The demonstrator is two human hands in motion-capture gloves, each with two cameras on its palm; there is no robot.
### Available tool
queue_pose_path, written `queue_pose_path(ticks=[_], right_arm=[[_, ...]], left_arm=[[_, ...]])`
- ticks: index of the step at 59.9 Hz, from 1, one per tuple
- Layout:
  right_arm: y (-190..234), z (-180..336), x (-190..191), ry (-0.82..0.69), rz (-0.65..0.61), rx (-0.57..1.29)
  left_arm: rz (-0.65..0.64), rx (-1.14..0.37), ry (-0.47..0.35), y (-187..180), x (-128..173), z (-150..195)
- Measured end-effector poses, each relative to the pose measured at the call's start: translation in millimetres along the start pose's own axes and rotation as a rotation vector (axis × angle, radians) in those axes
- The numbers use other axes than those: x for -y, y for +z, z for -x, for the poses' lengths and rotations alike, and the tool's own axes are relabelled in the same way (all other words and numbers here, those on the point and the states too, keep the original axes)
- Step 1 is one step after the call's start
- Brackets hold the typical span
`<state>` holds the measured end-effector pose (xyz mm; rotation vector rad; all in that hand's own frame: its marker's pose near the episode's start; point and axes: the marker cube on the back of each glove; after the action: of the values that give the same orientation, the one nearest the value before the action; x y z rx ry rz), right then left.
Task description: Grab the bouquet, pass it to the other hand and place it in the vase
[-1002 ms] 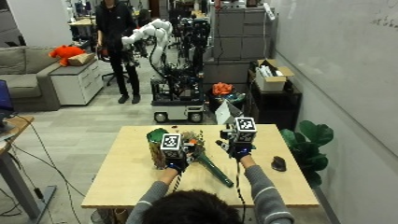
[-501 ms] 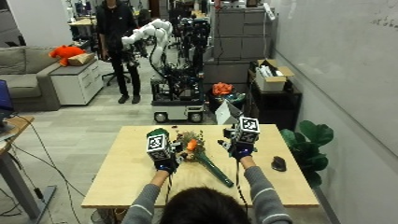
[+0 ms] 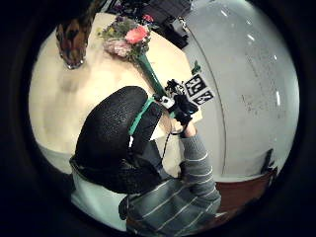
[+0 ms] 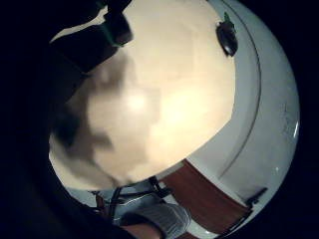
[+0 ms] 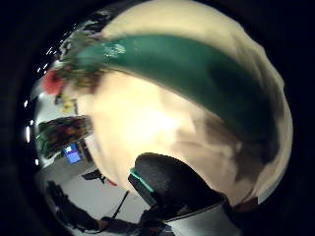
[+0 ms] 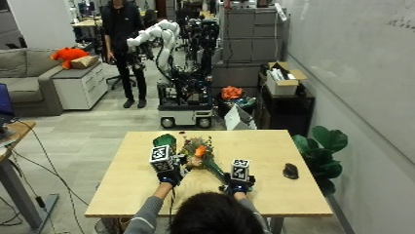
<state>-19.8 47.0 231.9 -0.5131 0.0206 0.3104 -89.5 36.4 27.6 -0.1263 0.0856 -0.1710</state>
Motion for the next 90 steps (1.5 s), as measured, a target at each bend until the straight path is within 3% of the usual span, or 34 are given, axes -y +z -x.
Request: queue_pose_path(ticks=[3, 7, 13, 20, 24, 26, 29, 33, 40, 46, 49, 51, 55, 57, 59, 63, 65, 67, 71, 75, 80, 82, 86, 90], right_arm=[[3, -3, 10, 0.069, -0.169, -0.016], [-2, 3, 23, 0.033, -0.351, 0.038], [-10, -1, 29, 0.072, -0.391, -0.016], [-15, -2, 28, 0.077, -0.302, -0.089], [-19, -1, 26, 0.058, -0.265, -0.108], [-24, -3, 31, 0.064, -0.313, -0.116], [-35, -5, 45, 0.068, -0.446, -0.070], [-51, -9, 66, 0.074, -0.605, 0.082], [-62, -43, 67, 0.182, -0.602, 0.211], [-95, -61, 72, 0.197, -0.704, 0.320], [-110, -60, 66, 0.176, -0.693, 0.423], [-117, -63, 65, 0.188, -0.676, 0.468], [-120, -62, 64, 0.175, -0.564, 0.593], [-124, -50, 62, 0.088, -0.483, 0.742], [-134, -35, 58, -0.061, -0.434, 0.924], [-151, -21, 61, -0.323, -0.449, 1.180], [-151, -19, 66, -0.353, -0.392, 1.248], [-147, -21, 63, -0.245, -0.348, 1.227], [-141, -27, 49, 0.010, -0.368, 1.101], [-142, -23, 43, -0.019, -0.290, 1.147], [-143, -20, 45, -0.093, -0.370, 1.141], [-140, -21, 45, -0.052, -0.410, 1.105], [-139, -20, 43, -0.060, -0.523, 1.063], [-144, -5, 33, -0.184, -0.449, 1.170]], left_arm=[[0.015, -0.003, -0.011, 9, 6, 6], [0.034, -0.015, -0.022, 10, 3, 6], [0.062, -0.046, -0.043, 15, 7, 6], [0.025, -0.032, -0.066, -10, -5, -12], [0.008, 0.045, -0.140, -5, 6, -8], [0.003, 0.061, -0.151, 14, 27, 0], [0.024, 0.000, -0.086, 36, 48, -1], [0.051, -0.090, -0.006, 19, 29, -26], [0.056, -0.023, -0.161, 15, 26, -22], [0.118, -0.257, -0.086, 4, 29, -53], [0.154, -0.205, -0.167, 1, 39, -53], [0.133, -0.163, -0.178, -4, 46, -57], [-0.032, -0.125, -0.034, -18, 64, -76], [-0.096, -0.109, 0.020, -20, 74, -83], [-0.084, -0.123, 0.015, -17, 79, -88], [-0.050, -0.298, 0.045, -12, 83, -108], [-0.048, -0.333, 0.023, -8, 85, -111], [-0.037, -0.351, 0.007, -5, 86, -113], [-0.034, -0.402, 0.052, -5, 88, -125], [-0.065, -0.338, 0.035, 5, 100, -121], [0.090, -0.680, 0.234, -3, 83, -156], [0.102, -0.749, 0.270, -5, 82, -162], [-0.027, -0.643, 0.227, -14, 82, -156], [-0.054, -0.689, 0.204, -18, 80, -158]])
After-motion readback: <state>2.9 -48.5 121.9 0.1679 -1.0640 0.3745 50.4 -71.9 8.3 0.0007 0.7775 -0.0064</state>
